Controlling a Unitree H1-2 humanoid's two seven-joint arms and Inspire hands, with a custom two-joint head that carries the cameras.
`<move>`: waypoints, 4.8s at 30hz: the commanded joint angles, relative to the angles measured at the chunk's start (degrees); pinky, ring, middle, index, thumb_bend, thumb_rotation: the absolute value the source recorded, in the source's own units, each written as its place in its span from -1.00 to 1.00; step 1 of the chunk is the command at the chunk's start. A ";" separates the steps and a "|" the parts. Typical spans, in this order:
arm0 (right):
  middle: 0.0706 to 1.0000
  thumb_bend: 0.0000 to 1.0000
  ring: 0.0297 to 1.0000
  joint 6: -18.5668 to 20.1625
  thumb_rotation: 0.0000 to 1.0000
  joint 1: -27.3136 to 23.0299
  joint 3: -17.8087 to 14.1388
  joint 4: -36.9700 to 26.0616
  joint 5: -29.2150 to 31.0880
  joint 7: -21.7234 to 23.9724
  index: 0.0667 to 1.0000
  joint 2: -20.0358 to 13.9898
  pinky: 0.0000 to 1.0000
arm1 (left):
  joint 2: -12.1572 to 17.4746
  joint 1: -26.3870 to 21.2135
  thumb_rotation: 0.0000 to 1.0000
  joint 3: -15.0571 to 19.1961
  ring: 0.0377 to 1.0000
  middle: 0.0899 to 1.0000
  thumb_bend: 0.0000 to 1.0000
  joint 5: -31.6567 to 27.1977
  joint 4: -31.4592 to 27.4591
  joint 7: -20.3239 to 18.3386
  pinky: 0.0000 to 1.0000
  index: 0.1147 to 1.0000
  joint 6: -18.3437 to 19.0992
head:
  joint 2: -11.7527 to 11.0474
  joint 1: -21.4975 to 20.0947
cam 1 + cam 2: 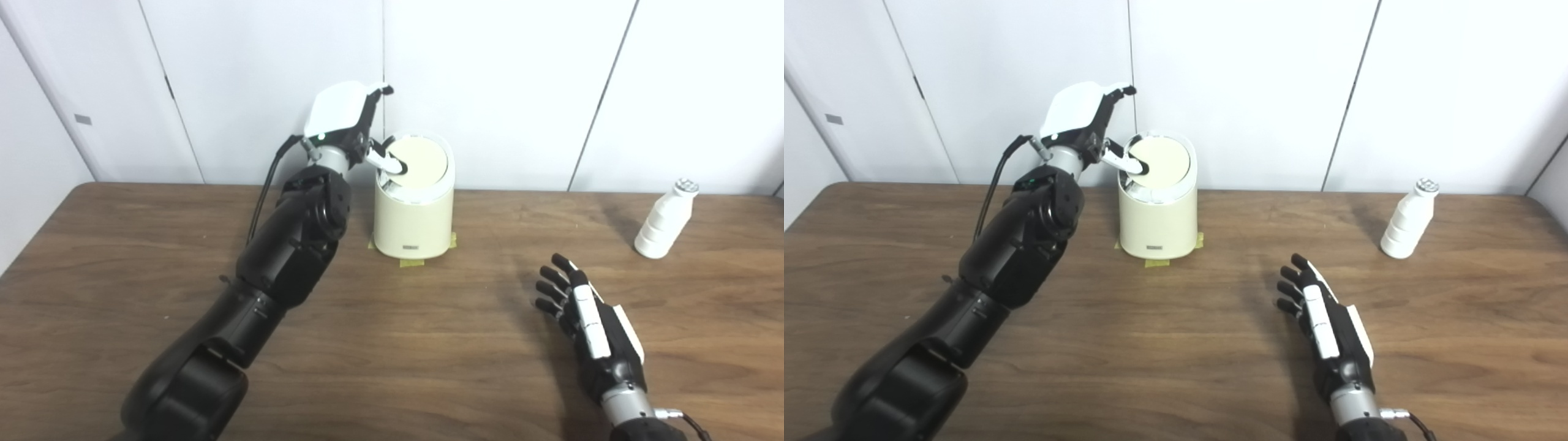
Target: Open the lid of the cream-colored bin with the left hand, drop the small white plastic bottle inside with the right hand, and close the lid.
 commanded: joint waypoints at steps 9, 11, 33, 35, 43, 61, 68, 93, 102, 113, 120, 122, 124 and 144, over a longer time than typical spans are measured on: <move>0.74 0.13 0.72 -0.66 0.86 -2.06 0.78 -2.39 -0.53 0.00 0.79 0.44 0.69 | 2.94 -9.30 -1.00 -5.85 0.65 0.68 0.99 6.87 3.36 -4.04 0.45 0.75 -3.09 | -0.28 0.06; 0.74 0.11 0.73 -0.71 0.87 -2.18 0.79 -2.22 -0.53 -0.05 0.79 0.46 0.69 | 3.08 -9.85 -1.00 -6.35 0.66 0.69 1.00 7.41 3.93 -4.55 0.45 0.76 -3.75 | -0.40 -0.03; 0.74 0.18 0.70 -0.94 0.85 -2.20 0.92 -2.78 -0.79 -0.72 0.80 1.53 0.66 | 1.60 -11.76 -0.93 -10.55 0.73 0.73 1.00 11.95 7.62 -10.36 0.58 0.80 -3.35 | -0.83 -1.01; 0.74 0.18 0.70 -0.84 0.84 -2.20 0.85 -2.93 -0.76 -0.84 0.80 1.73 0.65 | 1.46 -11.64 -0.92 -10.78 0.68 0.70 1.00 12.24 7.86 -10.26 0.56 0.80 -3.52 | -0.74 -1.21; 0.73 0.18 0.69 -0.73 0.84 -2.26 0.55 -3.34 -0.66 -1.03 0.80 1.92 0.61 | 0.50 -10.63 -0.89 -11.74 0.73 0.70 1.00 13.12 8.67 -9.38 0.68 0.78 -3.83 | -0.71 -1.35; 0.73 0.16 0.67 -1.00 0.82 -2.76 0.56 -2.92 -0.88 -1.08 0.80 2.36 0.58 | 0.68 -8.98 -0.92 -12.46 0.71 0.68 1.00 14.30 7.93 -9.85 0.69 0.80 -4.26 | -0.95 -1.91; 0.71 0.17 0.66 -1.28 0.82 -2.87 0.74 -2.65 -1.47 -1.26 0.80 2.34 0.61 | 1.25 -7.32 -0.91 -12.73 0.69 0.67 1.00 14.62 7.82 -9.12 0.63 0.78 -5.43 | -0.95 -1.93; 0.70 0.14 0.65 -2.16 0.86 -3.36 0.00 -0.86 -0.59 -0.71 0.80 1.03 0.57 | 2.07 -10.93 -0.93 -3.99 0.68 0.69 1.00 10.95 -4.06 -15.68 0.45 0.70 -3.11 | -1.52 -0.87; 0.71 0.15 0.66 -2.15 0.80 -3.24 -0.31 -0.79 0.29 -0.31 0.78 1.15 0.58 | 4.32 -9.65 -1.00 0.70 0.58 0.57 0.95 10.57 -13.64 -17.06 0.47 0.49 -1.98 | -1.35 -1.05; 0.72 0.16 0.67 -2.47 0.79 -3.03 -0.79 -0.66 1.09 0.40 0.79 0.25 0.60 | 6.41 -0.37 -1.00 8.55 0.42 0.48 0.77 7.16 -24.57 -15.66 0.13 0.42 -1.93 | -1.26 -0.87; 0.72 0.14 0.67 -1.92 0.78 -2.77 -0.87 -1.06 0.58 -0.16 0.78 -0.03 0.62 | 6.08 3.72 -0.99 11.48 0.41 0.44 0.80 3.99 -28.26 -16.25 0.13 0.41 -0.32 | -1.42 -0.82; 0.72 0.15 0.67 -1.53 0.78 -2.71 -0.92 -1.32 0.27 -0.43 0.78 0.00 0.65 | 5.77 5.11 -0.95 12.94 0.41 0.43 0.80 2.47 -29.80 -16.43 0.16 0.41 0.65 | -1.49 -0.89; 0.72 0.14 0.67 -1.52 0.79 -2.57 -1.16 -1.64 0.17 -0.84 0.78 0.32 0.67 | 4.97 7.27 -0.84 14.87 0.46 0.47 0.66 0.23 -31.83 -16.48 0.23 0.51 1.87 | -1.72 -1.20; 0.71 0.12 0.67 -8.64 0.69 -3.68 -4.32 1.59 2.78 -0.83 0.76 -0.49 0.55 | -3.17 34.16 -0.17 28.01 0.60 0.66 -0.13 -29.35 -40.69 -4.56 0.47 0.73 -6.88 | -2.33 -1.33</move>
